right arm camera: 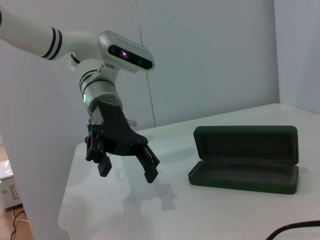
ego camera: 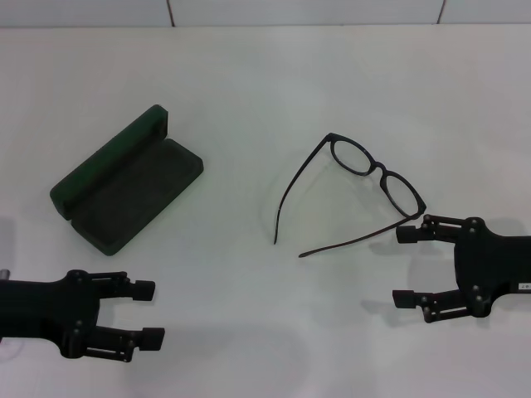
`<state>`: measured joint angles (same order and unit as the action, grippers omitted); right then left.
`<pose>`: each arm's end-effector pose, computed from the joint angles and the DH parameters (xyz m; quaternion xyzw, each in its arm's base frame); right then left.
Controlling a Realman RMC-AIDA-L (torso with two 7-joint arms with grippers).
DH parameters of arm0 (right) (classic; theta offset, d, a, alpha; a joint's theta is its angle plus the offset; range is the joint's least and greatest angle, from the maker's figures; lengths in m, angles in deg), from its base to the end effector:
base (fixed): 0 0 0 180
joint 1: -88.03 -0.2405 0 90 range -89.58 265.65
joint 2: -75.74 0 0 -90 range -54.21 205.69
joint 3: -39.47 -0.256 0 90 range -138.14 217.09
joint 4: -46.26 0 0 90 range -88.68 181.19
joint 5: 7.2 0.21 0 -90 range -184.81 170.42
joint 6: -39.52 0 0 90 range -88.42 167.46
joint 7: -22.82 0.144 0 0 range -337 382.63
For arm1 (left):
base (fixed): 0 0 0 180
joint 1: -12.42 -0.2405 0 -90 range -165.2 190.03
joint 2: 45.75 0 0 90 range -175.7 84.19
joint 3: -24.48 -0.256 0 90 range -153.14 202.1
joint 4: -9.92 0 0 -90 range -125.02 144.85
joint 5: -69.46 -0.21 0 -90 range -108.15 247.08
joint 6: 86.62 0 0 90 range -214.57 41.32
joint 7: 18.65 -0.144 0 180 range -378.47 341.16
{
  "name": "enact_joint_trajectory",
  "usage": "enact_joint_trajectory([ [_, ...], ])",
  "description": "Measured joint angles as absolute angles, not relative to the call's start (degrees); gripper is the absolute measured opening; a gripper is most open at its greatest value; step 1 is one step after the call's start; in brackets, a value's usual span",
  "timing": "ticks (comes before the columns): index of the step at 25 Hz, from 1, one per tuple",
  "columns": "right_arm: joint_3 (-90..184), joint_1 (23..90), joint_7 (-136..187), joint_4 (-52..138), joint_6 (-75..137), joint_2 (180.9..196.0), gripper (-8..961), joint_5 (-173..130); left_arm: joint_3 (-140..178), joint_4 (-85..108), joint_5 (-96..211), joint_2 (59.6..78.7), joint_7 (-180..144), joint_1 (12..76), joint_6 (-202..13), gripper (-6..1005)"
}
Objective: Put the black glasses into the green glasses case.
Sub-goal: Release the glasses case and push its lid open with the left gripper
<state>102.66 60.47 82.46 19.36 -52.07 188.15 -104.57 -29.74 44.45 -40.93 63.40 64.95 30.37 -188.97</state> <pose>0.2744 0.2931 -0.0161 -0.9670 0.0814 0.2350 0.0547 -0.3264 0.2390 0.0317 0.9348 0.3010 0.1883 0.0043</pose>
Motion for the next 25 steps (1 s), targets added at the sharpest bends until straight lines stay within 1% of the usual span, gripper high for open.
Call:
enact_joint_trajectory([
  [13,102.67,60.43,82.50,19.36,-51.88,188.15,885,-104.57,-29.74,44.45,-40.82,63.40,65.03,30.43,-188.93,872],
  [19,101.91,60.43,83.29,19.14,-51.88,188.15,885,-104.61,-28.67,44.80,-40.37,63.41,70.08,31.43,-189.05,872],
  [25,101.89,60.53,83.40,18.87,-52.11,188.15,885,-104.72,-28.10,54.76,-42.78,63.59,77.14,32.16,-188.92,871],
])
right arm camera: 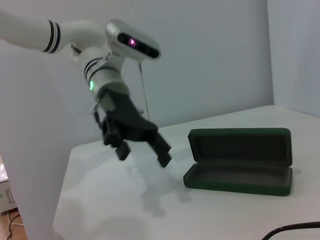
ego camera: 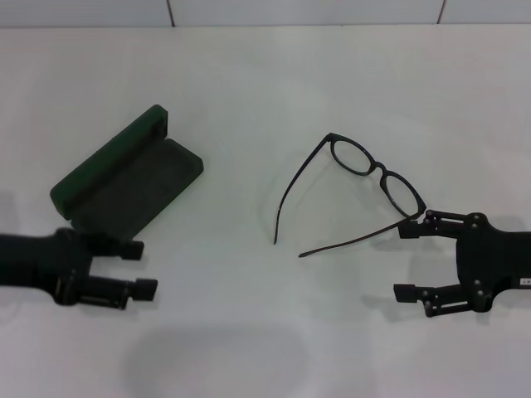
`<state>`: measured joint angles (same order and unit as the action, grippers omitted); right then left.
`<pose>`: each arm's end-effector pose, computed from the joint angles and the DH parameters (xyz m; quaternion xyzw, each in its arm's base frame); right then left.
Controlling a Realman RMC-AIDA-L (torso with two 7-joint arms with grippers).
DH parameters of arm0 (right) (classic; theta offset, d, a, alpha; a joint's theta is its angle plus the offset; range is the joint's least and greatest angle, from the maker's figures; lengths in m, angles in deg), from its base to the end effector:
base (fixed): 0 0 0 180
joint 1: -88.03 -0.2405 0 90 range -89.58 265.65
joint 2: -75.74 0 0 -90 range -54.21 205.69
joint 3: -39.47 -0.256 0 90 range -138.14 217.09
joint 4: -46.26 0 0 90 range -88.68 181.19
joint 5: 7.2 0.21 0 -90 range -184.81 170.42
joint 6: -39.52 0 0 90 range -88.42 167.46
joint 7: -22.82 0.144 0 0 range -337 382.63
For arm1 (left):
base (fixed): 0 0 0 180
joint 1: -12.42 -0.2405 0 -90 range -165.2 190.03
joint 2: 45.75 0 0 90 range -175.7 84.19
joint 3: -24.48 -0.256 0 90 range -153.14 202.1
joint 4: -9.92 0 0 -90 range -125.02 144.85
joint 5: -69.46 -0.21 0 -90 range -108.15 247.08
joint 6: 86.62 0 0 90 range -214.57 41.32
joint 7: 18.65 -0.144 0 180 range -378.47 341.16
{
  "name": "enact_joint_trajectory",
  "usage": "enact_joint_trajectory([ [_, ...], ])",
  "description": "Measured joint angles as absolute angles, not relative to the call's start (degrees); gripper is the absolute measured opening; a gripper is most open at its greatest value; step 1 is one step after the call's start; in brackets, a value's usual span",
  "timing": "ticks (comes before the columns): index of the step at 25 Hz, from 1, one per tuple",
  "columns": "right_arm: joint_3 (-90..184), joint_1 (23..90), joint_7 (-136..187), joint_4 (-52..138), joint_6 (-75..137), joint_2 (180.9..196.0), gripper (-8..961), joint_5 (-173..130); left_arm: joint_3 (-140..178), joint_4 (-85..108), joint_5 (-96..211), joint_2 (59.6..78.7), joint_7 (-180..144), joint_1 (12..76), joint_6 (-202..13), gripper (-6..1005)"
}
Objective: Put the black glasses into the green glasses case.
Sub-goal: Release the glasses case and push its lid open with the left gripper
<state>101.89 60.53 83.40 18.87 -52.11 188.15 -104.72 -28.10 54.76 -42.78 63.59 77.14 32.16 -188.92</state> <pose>0.2740 0.2950 -0.0136 -0.9658 0.0870 0.2370 0.0589 -0.3077 0.2693 0.0544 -0.9340 -0.3207 -0.1562 0.0189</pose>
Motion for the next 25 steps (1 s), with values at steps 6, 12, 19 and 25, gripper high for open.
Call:
enact_joint_trajectory([
  [6,101.87,60.70,83.40,18.83,-52.37,188.15,884,-104.86,-28.25,69.07,-50.57,63.59,88.70,36.22,-190.61,870],
  [12,101.87,60.87,83.40,18.83,-52.41,188.16,884,-105.02,-28.46,82.45,-56.08,63.62,91.64,39.96,-190.97,862],
  [19,101.93,60.86,83.38,18.83,-52.51,188.40,883,-105.02,-28.56,89.53,-65.22,66.30,89.97,43.40,-186.83,850],
  [25,102.19,60.40,83.37,18.79,-52.51,188.64,883,-105.02,-28.28,81.09,-77.67,67.68,93.59,48.17,-181.56,840],
])
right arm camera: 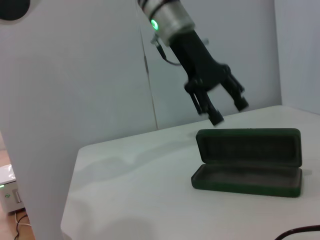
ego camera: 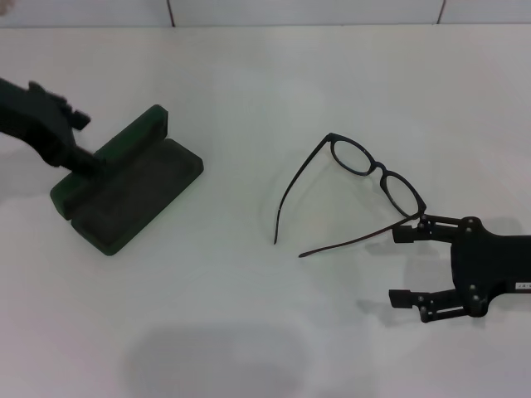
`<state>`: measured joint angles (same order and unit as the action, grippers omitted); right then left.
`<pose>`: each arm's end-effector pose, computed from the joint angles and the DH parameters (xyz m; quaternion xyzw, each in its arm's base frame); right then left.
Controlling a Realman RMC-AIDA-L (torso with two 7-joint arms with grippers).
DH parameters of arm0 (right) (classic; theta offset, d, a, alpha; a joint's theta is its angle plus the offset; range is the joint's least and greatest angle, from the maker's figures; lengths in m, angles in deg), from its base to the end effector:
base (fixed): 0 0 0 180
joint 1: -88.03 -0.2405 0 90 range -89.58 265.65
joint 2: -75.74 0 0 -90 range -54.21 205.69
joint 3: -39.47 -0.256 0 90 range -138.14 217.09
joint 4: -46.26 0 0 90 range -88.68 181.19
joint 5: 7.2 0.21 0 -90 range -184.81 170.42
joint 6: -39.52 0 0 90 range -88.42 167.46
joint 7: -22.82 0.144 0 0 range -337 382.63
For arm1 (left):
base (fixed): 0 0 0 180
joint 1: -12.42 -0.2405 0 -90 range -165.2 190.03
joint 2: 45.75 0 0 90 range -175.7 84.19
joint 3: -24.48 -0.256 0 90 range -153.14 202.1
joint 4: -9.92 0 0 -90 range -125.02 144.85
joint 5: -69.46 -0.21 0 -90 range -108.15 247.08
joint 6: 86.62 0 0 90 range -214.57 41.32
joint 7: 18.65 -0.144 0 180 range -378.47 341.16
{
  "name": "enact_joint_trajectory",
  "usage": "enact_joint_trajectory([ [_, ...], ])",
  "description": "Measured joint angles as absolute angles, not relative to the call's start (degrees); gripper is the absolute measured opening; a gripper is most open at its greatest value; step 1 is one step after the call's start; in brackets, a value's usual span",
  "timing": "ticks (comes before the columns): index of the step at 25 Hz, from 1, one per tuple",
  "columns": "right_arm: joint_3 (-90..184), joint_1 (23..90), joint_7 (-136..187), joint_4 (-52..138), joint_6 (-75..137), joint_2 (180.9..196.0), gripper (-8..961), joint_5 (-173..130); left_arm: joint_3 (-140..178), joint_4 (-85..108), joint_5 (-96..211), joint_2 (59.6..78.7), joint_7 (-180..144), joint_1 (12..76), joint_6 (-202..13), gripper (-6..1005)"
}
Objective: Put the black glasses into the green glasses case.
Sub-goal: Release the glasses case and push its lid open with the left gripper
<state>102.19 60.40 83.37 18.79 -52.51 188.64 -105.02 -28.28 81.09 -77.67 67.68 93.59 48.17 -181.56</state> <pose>0.2711 0.2930 -0.0175 -0.9660 0.0843 0.2391 0.0503 -0.2355 0.3729 0.0934 -0.9477 -0.2212 0.1322 0.1884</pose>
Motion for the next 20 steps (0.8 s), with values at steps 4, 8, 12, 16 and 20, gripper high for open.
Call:
enact_joint_trajectory([
  [4,102.16,60.37,83.37,18.61,-52.50,188.76,883,-105.02,-28.27,75.17,-81.81,67.81,94.98,50.59,-178.65,833],
  [8,102.18,60.41,83.37,18.57,-52.50,188.78,883,-105.02,-28.25,73.33,-82.22,67.89,95.15,51.50,-177.76,826],
  [12,102.23,60.55,83.37,18.56,-52.47,188.77,882,-105.02,-28.20,73.53,-81.86,67.97,94.99,51.52,-177.67,819],
  [16,102.30,60.59,83.37,18.56,-52.39,188.76,882,-105.02,-28.03,73.26,-81.71,68.02,94.57,51.47,-177.16,813],
  [20,102.38,60.47,83.37,18.56,-52.33,188.80,882,-105.02,-27.99,72.98,-81.70,68.02,94.80,51.37,-176.31,681],
])
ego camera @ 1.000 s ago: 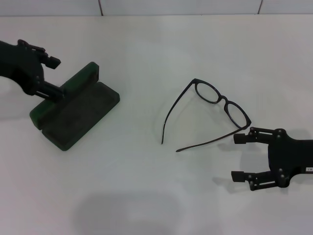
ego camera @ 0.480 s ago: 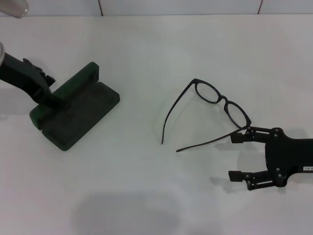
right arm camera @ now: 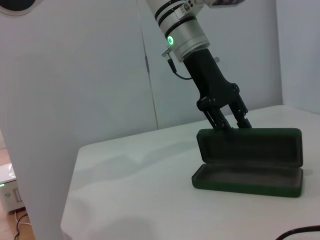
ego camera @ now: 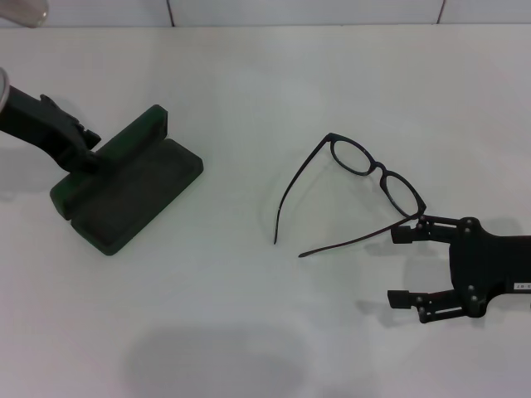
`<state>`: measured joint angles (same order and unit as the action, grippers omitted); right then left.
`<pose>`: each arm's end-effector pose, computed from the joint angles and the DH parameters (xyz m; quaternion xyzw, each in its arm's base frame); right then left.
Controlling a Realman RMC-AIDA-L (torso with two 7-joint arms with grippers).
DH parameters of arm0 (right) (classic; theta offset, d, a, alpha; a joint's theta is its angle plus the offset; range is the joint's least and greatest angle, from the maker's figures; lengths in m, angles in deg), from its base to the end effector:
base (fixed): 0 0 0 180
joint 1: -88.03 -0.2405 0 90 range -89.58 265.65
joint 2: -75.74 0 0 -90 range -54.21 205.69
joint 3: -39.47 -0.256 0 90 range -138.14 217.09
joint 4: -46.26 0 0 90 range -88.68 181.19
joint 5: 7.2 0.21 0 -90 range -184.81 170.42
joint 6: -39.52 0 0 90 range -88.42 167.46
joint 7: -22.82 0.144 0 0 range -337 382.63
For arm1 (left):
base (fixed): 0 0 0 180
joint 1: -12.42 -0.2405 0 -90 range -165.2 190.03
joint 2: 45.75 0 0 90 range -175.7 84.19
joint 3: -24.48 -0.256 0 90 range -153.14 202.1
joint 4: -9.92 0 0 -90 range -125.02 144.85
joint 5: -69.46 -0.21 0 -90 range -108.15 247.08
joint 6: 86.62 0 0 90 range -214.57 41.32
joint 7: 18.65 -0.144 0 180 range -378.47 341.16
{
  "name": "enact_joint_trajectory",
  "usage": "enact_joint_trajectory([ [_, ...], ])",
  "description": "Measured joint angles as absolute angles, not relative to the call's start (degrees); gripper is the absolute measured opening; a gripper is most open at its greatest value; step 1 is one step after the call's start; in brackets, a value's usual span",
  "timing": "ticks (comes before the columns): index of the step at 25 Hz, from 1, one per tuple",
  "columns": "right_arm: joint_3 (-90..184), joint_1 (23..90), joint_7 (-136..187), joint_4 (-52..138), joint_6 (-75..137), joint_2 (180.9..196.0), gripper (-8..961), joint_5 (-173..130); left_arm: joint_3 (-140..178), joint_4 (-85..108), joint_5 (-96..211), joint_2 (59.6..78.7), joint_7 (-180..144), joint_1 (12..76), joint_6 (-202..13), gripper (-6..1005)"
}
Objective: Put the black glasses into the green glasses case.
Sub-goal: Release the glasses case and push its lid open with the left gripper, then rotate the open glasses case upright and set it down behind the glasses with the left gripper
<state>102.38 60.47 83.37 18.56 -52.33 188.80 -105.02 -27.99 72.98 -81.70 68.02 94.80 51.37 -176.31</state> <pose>0.2706 0.2929 -0.0186 -0.9663 0.0832 0.2383 0.0502 -0.2461 0.3867 0.0760 -0.9382 -0.2491 0.1489 0.1888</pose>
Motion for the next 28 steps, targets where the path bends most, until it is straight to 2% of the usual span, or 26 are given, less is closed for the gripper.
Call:
enact_joint_trajectory([
  [8,102.40,60.64,83.37,18.57,-52.24,188.85,881,-105.02,-28.20,72.73,-81.77,68.03,94.86,51.47,-176.18,347],
  [16,102.31,60.84,83.37,18.57,-52.33,188.86,881,-105.01,-28.96,75.48,-76.76,68.70,87.28,50.14,-176.67,219],
  [20,102.14,60.81,83.37,18.57,-53.06,188.89,881,-104.95,-29.31,78.17,-73.23,70.13,78.46,48.78,-176.63,218],
  [28,101.94,60.98,83.37,18.57,-54.69,188.94,880,-104.84,-30.25,76.52,-71.87,70.42,68.30,50.06,-176.69,215],
])
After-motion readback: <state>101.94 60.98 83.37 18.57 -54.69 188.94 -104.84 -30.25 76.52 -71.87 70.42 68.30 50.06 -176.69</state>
